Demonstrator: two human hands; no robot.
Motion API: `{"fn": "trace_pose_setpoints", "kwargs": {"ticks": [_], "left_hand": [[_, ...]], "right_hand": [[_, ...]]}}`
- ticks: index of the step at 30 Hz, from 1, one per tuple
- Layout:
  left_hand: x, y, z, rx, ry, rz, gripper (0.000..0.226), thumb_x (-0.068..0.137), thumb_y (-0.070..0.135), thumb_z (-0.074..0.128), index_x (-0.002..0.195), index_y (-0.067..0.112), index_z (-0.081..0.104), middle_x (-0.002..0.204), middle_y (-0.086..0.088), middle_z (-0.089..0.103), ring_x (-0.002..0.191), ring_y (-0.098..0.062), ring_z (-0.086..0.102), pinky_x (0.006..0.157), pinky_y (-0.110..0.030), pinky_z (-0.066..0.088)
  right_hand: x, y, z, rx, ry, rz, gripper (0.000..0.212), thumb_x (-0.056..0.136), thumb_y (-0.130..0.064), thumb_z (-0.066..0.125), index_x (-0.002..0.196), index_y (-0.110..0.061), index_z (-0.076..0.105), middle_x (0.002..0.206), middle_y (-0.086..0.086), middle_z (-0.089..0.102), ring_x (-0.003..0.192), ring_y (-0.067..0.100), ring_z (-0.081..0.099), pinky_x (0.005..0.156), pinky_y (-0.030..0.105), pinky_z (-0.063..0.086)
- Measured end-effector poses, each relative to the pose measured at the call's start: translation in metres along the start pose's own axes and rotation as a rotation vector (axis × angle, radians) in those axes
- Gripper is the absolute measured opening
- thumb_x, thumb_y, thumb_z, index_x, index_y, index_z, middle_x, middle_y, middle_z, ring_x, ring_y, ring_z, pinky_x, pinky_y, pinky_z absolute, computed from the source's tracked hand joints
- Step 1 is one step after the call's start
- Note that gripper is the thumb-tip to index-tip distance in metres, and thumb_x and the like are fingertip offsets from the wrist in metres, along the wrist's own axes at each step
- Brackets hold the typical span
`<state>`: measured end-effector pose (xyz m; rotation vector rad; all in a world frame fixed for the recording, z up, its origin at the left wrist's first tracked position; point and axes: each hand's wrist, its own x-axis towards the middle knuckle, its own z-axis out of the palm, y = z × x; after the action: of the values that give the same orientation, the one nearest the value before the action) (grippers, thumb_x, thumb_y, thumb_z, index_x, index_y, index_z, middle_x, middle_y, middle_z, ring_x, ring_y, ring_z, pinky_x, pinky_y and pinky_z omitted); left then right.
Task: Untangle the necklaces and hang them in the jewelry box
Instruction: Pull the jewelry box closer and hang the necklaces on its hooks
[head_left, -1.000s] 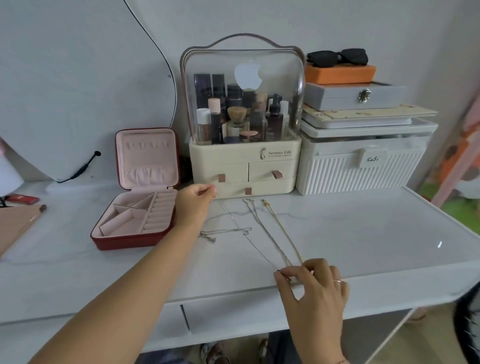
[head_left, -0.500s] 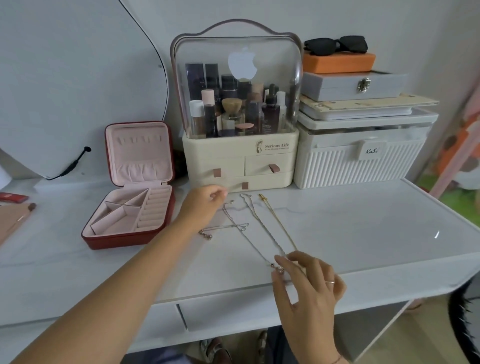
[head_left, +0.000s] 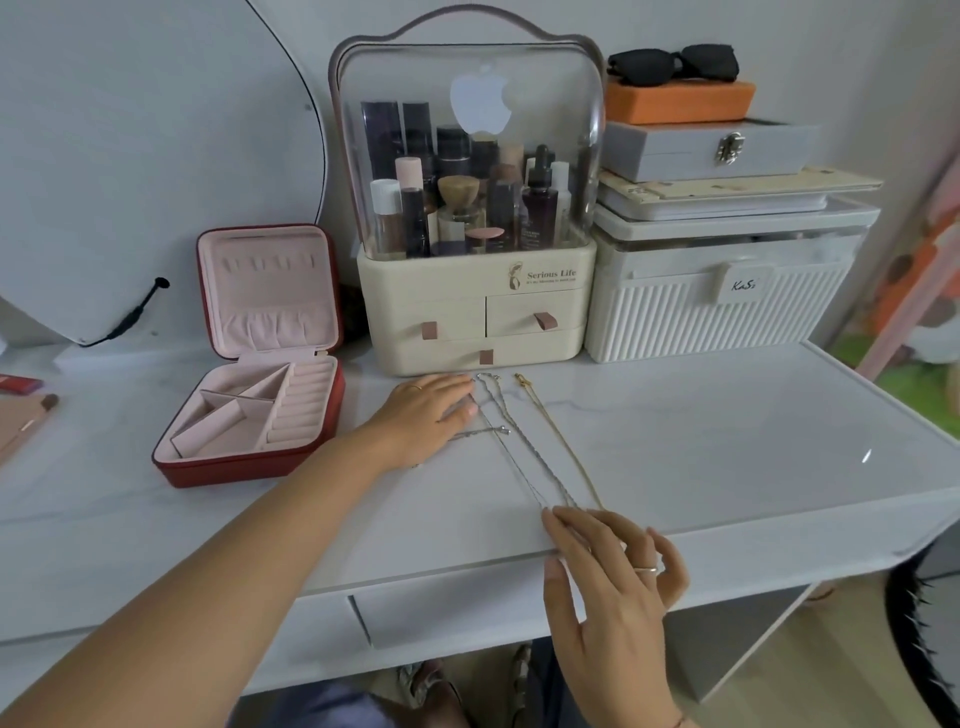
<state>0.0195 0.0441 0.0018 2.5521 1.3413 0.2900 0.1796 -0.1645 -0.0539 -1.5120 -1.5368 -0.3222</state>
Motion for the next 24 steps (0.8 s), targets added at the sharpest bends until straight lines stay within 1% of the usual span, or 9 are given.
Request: {"fn": "trace_pose_setpoints", "kwargs": {"ticks": [7, 9, 11, 14, 16, 18, 21, 23, 24], "left_hand": [[0.004, 0.003, 0.005, 0.013, 0.007, -0.008, 0.051, 0.102, 0.041, 0.029, 0.15, 0.026, 0.024, 0.156, 0.013, 0.02, 0.144, -0.009, 0.012, 0.115, -0.028, 0.007], [0.001, 0.002, 0.004, -0.016, 0.02, 0.0, 0.05, 0.102, 0.04, 0.031, 0.149, 0.026, 0.027, 0.156, 0.012, 0.023, 0.144, -0.009, 0.014, 0.117, -0.03, 0.008], [-0.004, 0.003, -0.001, -0.076, 0.07, 0.012, 0.048, 0.101, 0.039, 0.036, 0.147, 0.024, 0.032, 0.154, 0.009, 0.029, 0.143, -0.011, 0.02, 0.116, -0.03, 0.012], [-0.021, 0.003, -0.014, -0.163, 0.191, 0.01, 0.043, 0.096, 0.035, 0.052, 0.136, 0.022, 0.048, 0.139, 0.008, 0.049, 0.133, -0.013, 0.036, 0.11, -0.029, 0.024], [-0.036, -0.002, -0.022, -0.192, 0.215, 0.001, 0.035, 0.09, 0.034, 0.062, 0.122, 0.022, 0.06, 0.119, 0.013, 0.058, 0.119, -0.011, 0.046, 0.1, -0.026, 0.032], [-0.052, -0.007, -0.025, -0.181, 0.174, 0.0, 0.031, 0.084, 0.04, 0.068, 0.11, 0.024, 0.066, 0.104, 0.02, 0.058, 0.109, -0.008, 0.049, 0.092, -0.021, 0.034], [-0.068, -0.013, -0.023, -0.191, 0.136, 0.009, 0.028, 0.078, 0.04, 0.073, 0.103, 0.029, 0.068, 0.097, 0.021, 0.058, 0.1, -0.006, 0.051, 0.091, -0.025, 0.04], [-0.074, -0.013, -0.021, -0.196, 0.15, 0.026, 0.028, 0.078, 0.037, 0.074, 0.104, 0.028, 0.069, 0.099, 0.016, 0.06, 0.097, -0.007, 0.052, 0.09, -0.026, 0.041], [-0.076, -0.013, -0.02, -0.183, 0.16, 0.033, 0.029, 0.08, 0.036, 0.073, 0.106, 0.026, 0.068, 0.101, 0.014, 0.06, 0.098, -0.008, 0.053, 0.091, -0.026, 0.041]], "right_hand": [[0.001, -0.002, 0.0, 0.01, -0.003, 0.014, 0.031, 0.085, -0.028, 0.049, 0.105, -0.023, 0.072, 0.108, -0.013, 0.067, 0.112, 0.01, 0.05, 0.102, 0.043, 0.024], [0.001, -0.002, 0.001, 0.016, -0.009, 0.018, 0.031, 0.086, -0.028, 0.049, 0.105, -0.023, 0.072, 0.109, -0.012, 0.067, 0.112, 0.01, 0.049, 0.102, 0.043, 0.025], [0.0, -0.003, 0.001, 0.025, -0.018, 0.024, 0.032, 0.092, -0.032, 0.044, 0.106, -0.024, 0.071, 0.11, -0.012, 0.067, 0.114, 0.01, 0.049, 0.101, 0.044, 0.026], [-0.001, -0.003, 0.0, 0.055, -0.045, 0.041, 0.043, 0.099, -0.04, 0.031, 0.11, -0.026, 0.069, 0.116, -0.013, 0.064, 0.117, 0.01, 0.048, 0.101, 0.049, 0.03], [0.0, -0.003, 0.0, 0.058, -0.051, 0.034, 0.042, 0.098, -0.04, 0.032, 0.111, -0.026, 0.069, 0.119, -0.017, 0.06, 0.118, 0.009, 0.048, 0.101, 0.051, 0.031], [0.0, -0.003, 0.001, 0.051, -0.035, 0.009, 0.035, 0.095, -0.036, 0.04, 0.11, -0.025, 0.07, 0.119, -0.02, 0.057, 0.117, 0.008, 0.048, 0.101, 0.049, 0.029], [0.008, -0.009, 0.0, 0.061, -0.01, -0.011, 0.033, 0.084, -0.029, 0.049, 0.108, -0.025, 0.07, 0.117, -0.019, 0.06, 0.116, 0.007, 0.049, 0.103, 0.047, 0.025], [0.023, -0.014, -0.003, 0.053, -0.057, -0.042, 0.033, 0.084, -0.031, 0.048, 0.108, -0.025, 0.07, 0.116, -0.016, 0.064, 0.116, 0.006, 0.05, 0.106, 0.045, 0.022], [0.033, -0.015, -0.004, 0.031, -0.115, -0.062, 0.033, 0.085, -0.032, 0.046, 0.108, -0.025, 0.069, 0.115, -0.016, 0.065, 0.117, 0.006, 0.05, 0.107, 0.045, 0.021]]}}
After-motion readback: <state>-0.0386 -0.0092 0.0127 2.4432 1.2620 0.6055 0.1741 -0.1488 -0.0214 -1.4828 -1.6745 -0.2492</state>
